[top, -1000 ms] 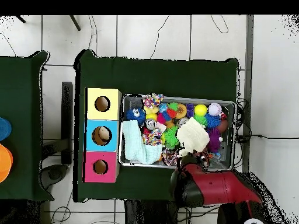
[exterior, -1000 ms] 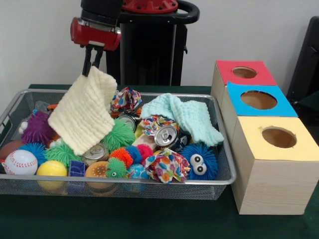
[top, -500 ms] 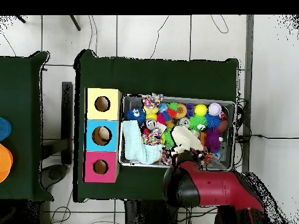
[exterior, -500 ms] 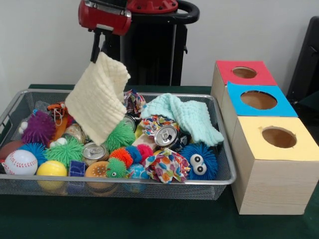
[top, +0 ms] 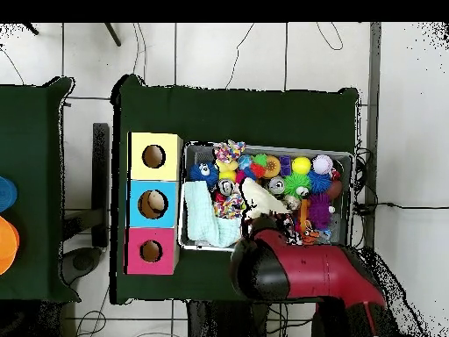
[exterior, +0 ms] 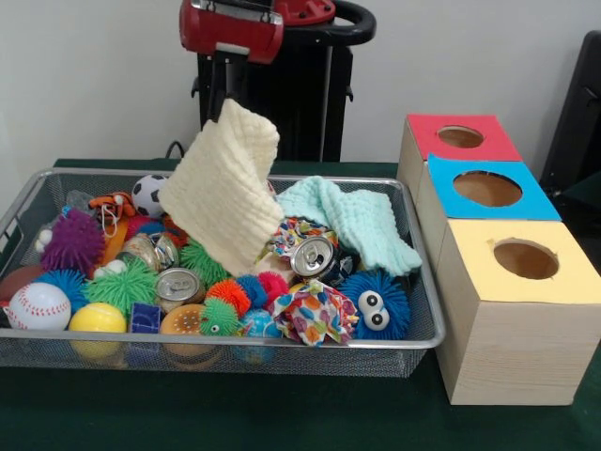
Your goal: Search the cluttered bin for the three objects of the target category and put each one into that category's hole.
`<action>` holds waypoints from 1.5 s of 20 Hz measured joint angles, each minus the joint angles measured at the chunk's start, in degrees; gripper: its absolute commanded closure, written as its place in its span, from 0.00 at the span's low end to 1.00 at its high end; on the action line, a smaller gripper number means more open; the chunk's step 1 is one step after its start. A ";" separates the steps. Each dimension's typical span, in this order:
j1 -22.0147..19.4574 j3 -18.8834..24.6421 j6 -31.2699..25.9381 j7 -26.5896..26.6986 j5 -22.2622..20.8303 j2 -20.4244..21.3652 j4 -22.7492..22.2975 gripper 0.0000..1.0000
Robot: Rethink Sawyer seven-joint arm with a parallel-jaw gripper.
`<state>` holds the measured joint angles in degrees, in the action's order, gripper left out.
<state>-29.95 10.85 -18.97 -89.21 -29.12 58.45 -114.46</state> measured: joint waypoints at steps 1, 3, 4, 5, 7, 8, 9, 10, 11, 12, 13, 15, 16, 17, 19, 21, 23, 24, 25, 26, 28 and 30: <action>-0.15 0.39 -0.06 0.00 0.21 0.01 0.00 1.00; -0.61 1.41 -0.27 0.00 0.82 0.04 -0.01 1.00; -1.19 2.51 -0.59 0.00 1.47 0.10 0.00 1.00; -1.37 2.86 -0.69 0.00 1.63 0.13 0.00 1.00; -1.78 3.65 -0.93 0.00 1.94 0.20 0.00 1.00; -2.35 4.69 -1.22 0.00 2.14 0.35 -0.01 1.00; -2.66 5.20 -1.35 0.00 2.17 0.45 -0.01 1.00; -2.84 5.52 -1.41 0.00 2.18 0.52 -0.01 1.00; -3.03 5.84 -1.46 0.00 2.19 0.58 -0.01 1.00; -3.23 6.19 -1.50 0.00 2.19 0.67 -0.01 1.00; -3.38 6.51 -1.50 0.00 2.19 0.73 -0.01 1.00; -3.58 7.14 -1.50 0.00 2.19 0.76 -0.01 1.00; -3.62 7.35 -1.50 0.00 2.17 0.76 -0.01 1.00; -3.69 7.64 -1.50 0.00 2.17 0.76 -0.01 1.00; -3.81 7.98 -1.50 0.00 2.17 0.76 -0.01 1.00; -4.21 8.70 -1.50 0.00 2.17 0.76 -0.07 1.00; -4.58 9.16 -1.50 0.00 2.16 0.76 -0.17 1.00; -4.74 9.33 -1.50 0.00 2.15 0.76 -0.21 1.00; -4.84 9.38 -1.50 0.00 2.13 0.76 -0.24 1.00; -4.91 9.41 -1.50 0.00 2.13 0.76 -0.27 1.00; -5.30 9.44 -1.50 0.00 2.11 0.76 -0.40 1.00; -5.43 9.44 -1.50 0.00 2.11 0.76 -0.45 1.00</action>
<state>-35.37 20.29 -20.47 -89.21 -27.01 59.21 -114.91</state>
